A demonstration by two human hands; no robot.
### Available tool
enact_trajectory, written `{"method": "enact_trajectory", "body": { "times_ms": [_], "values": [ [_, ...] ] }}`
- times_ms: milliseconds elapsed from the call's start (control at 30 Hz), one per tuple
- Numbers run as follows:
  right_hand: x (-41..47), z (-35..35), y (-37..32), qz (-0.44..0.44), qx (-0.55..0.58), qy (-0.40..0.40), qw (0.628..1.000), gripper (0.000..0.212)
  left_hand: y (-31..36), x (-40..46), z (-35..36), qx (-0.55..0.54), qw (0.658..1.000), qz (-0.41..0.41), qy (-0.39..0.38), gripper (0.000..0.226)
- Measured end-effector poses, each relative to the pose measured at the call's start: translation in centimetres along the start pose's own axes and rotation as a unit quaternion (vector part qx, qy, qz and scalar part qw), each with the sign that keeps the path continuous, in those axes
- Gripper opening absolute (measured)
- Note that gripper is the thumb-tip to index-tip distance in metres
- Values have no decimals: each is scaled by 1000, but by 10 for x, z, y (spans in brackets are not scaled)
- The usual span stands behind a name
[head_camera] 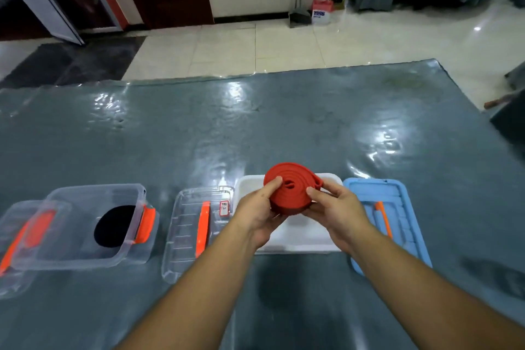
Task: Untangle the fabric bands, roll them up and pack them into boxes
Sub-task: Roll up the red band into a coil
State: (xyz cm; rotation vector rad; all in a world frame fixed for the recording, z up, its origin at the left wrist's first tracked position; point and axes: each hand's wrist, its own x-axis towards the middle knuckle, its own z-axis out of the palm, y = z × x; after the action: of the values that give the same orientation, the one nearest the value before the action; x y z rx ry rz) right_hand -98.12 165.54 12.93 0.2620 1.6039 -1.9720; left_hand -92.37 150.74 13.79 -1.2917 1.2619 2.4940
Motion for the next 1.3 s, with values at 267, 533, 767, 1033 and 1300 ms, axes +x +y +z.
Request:
{"method": "enact_trajectory", "body": {
  "times_ms": [267, 533, 767, 1033, 1300],
  "values": [
    [39, -10, 28, 63, -114, 2, 992, 28, -14, 55, -20, 140, 989, -21, 38, 15],
    [87, -7, 65, 115, -204, 58, 970, 22, -32, 105, -23, 290, 955, -28, 56, 37],
    [115, -9, 83, 137, -310, 93, 936, 25, -49, 128, -25, 429, 898, -19, 95, 32],
    [135, -16, 100, 134, -350, 98, 922, 27, -59, 151, -28, 448, 887, -15, 113, 40],
    [139, -15, 106, 90, -325, 84, 938, 32, -65, 159, -31, 472, 873, 11, 120, 35]
  ]
}}
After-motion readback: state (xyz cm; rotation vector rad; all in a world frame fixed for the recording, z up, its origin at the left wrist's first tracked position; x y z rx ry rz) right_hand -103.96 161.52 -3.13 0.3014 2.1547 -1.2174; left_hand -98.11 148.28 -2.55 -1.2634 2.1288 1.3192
